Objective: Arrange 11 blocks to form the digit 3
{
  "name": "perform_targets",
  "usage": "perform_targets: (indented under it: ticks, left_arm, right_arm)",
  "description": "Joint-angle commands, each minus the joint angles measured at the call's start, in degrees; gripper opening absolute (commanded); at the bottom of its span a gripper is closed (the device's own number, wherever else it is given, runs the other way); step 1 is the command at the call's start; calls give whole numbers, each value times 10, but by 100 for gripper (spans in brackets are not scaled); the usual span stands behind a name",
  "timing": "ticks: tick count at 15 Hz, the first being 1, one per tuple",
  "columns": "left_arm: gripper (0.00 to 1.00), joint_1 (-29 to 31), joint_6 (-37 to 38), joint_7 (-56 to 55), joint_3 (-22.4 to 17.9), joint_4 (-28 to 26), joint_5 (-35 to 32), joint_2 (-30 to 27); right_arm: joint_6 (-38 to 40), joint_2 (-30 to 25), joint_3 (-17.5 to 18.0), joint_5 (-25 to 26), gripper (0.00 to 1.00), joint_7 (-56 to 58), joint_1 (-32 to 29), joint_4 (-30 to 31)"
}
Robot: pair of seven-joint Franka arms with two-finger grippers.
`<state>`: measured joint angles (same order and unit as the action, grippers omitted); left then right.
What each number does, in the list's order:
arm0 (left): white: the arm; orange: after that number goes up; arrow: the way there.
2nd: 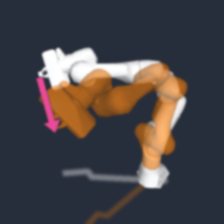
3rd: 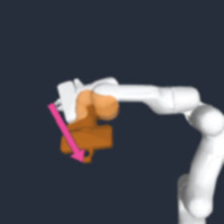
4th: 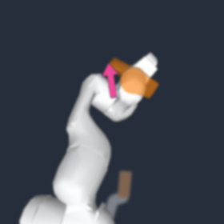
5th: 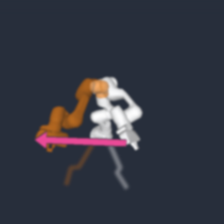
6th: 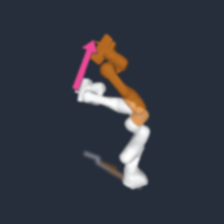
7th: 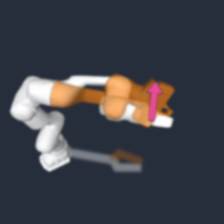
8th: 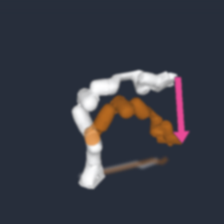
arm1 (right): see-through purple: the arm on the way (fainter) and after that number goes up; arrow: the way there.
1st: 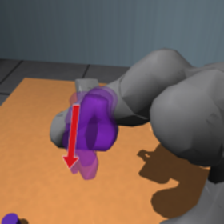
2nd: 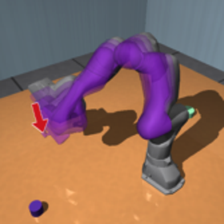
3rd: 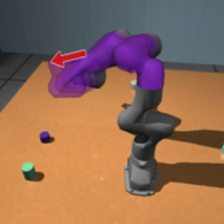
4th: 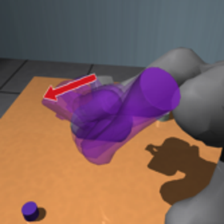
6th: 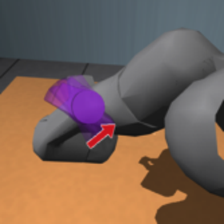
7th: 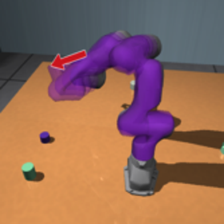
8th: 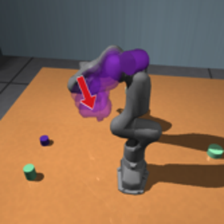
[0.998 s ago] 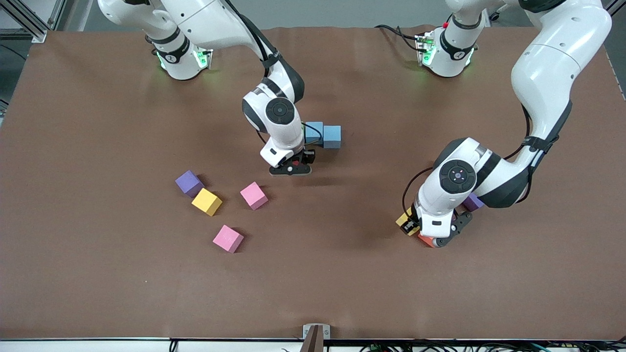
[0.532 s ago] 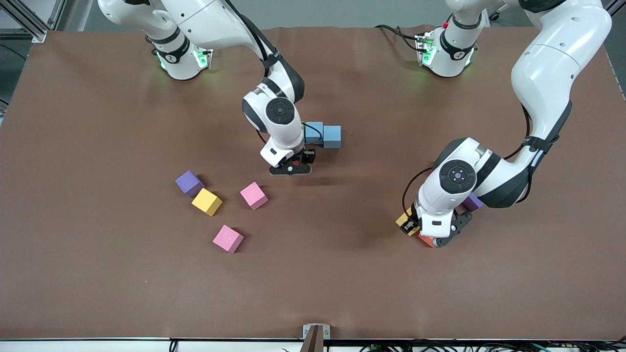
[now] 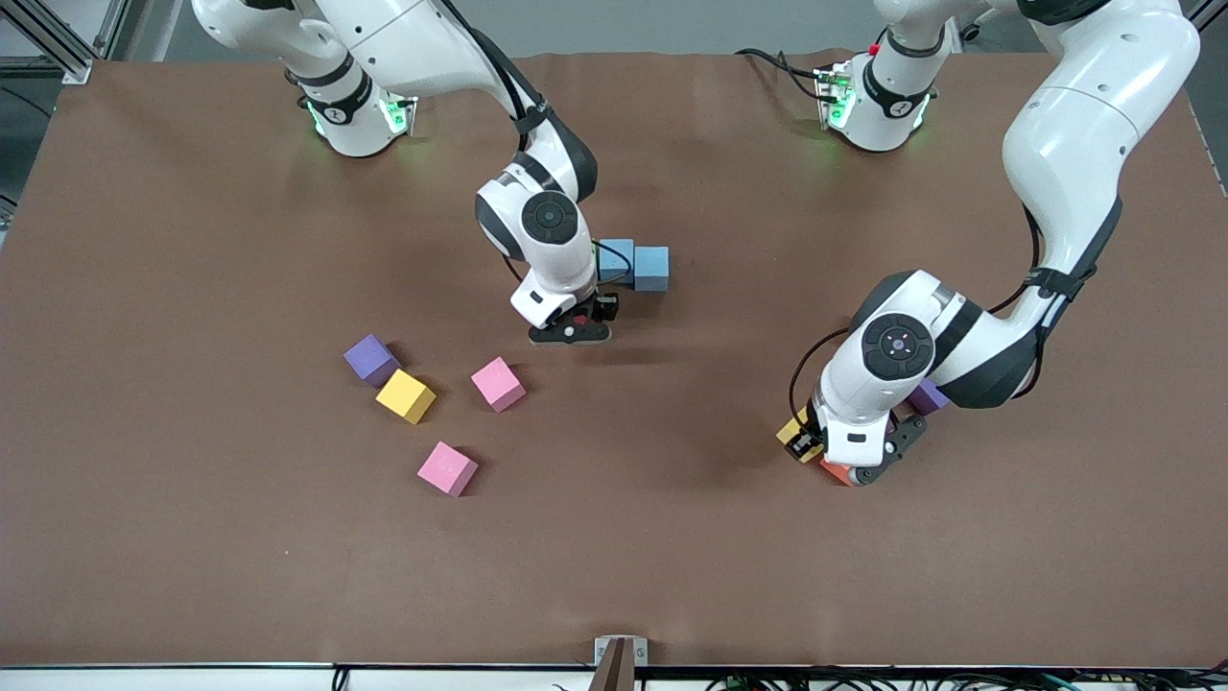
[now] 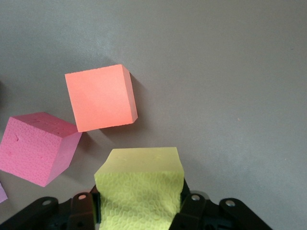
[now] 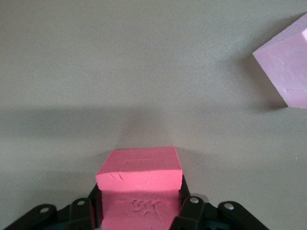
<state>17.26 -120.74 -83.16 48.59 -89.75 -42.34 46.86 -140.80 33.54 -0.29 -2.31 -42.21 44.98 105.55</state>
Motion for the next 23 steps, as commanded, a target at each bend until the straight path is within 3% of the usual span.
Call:
perform_targets:
  ticks: [1, 7, 13, 16, 21, 23]
  left_arm:
    - [41, -5, 10, 0, -2, 5, 8, -7]
    - [41, -5, 11, 0, -2, 5, 8, -8]
    - [41, -6, 10, -1, -1, 8, 9, -8]
    - [41, -6, 11, -2, 1, 11, 9, -9]
    - [41, -14, 11, -19, 2, 11, 9, -8]
    - [41, -18, 11, -30, 2, 11, 9, -9]
  right_arm:
    - [0, 3, -3, -8, 100, -4, 4, -3]
    - [5, 0, -3, -8, 100, -2, 1, -12]
    - [92, -65, -10, -7, 100, -6, -26, -11]
    - [92, -76, -22, -6, 100, -6, -61, -10]
    - [92, -74, -75, 0, 100, -9, -98, -4]
    - [91, -70, -75, -7, 100, -85, -109, -6]
